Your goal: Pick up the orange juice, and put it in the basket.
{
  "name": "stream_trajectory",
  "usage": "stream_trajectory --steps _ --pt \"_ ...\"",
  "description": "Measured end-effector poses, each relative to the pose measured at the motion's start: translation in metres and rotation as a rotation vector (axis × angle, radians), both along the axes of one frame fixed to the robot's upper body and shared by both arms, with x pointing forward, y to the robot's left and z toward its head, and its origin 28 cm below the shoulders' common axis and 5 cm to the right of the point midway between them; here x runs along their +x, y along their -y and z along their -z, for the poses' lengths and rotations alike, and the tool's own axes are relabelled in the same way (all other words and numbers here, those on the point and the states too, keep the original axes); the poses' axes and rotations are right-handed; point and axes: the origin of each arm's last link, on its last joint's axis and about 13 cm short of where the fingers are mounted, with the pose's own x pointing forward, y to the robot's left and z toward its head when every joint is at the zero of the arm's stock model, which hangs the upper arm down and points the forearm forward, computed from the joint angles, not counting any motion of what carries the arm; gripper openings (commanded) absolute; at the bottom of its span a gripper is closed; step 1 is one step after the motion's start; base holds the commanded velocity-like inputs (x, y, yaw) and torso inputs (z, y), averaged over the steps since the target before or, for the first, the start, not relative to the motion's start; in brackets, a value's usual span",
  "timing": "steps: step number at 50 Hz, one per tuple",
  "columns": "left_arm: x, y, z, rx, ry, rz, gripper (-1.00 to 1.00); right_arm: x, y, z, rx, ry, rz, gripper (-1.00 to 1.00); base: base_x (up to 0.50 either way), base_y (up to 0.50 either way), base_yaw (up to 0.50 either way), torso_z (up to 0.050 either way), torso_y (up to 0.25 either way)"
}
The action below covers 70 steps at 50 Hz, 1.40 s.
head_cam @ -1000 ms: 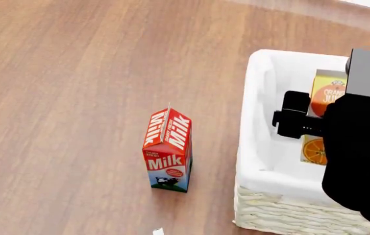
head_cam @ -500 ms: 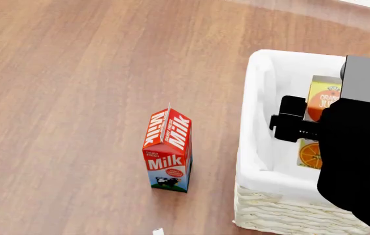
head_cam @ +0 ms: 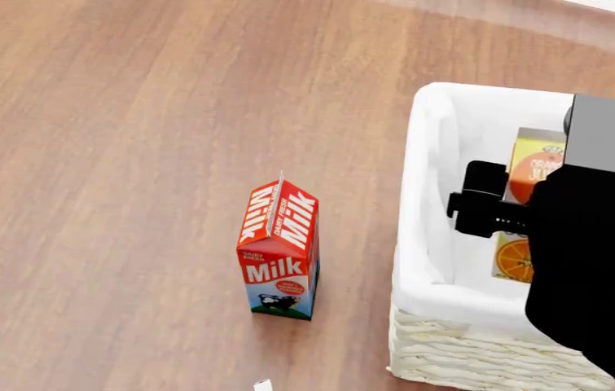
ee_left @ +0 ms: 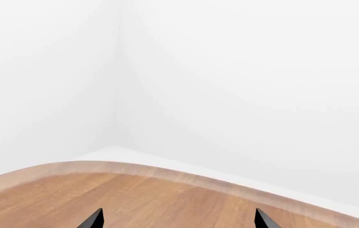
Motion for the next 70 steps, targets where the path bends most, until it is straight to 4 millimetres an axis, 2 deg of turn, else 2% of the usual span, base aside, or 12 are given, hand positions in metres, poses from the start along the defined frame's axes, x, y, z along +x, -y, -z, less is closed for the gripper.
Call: stream_trajectory --steps 3,4,45,58,70 --pt "0.000 0.000 0.000 -0.001 0.000 0.000 1.00 0.000 0.000 0.001 0.002 0.000 -0.001 -1.00 0.00 0.00 0.00 0.000 0.000" --pt "0.000 0.000 0.000 -0.001 0.000 0.000 1.00 0.001 0.000 0.001 0.003 0.000 -0.001 1.00 0.00 0.00 0.00 0.000 0.000" --pt "0.000 0.000 0.002 0.000 -0.001 0.001 1.00 0.000 0.000 -0.004 -0.001 0.041 -0.010 1.00 0.00 0.00 0.00 0.000 0.000" --pt "0.000 0.001 0.001 0.001 0.000 0.003 1.00 -0.013 -0.005 -0.019 -0.006 0.094 -0.039 1.00 0.00 0.00 0.00 0.001 0.000" --pt "0.000 0.002 0.001 0.003 -0.001 0.007 1.00 -0.038 -0.013 -0.038 -0.057 0.204 -0.082 1.00 0.00 0.00 0.00 0.000 0.000"
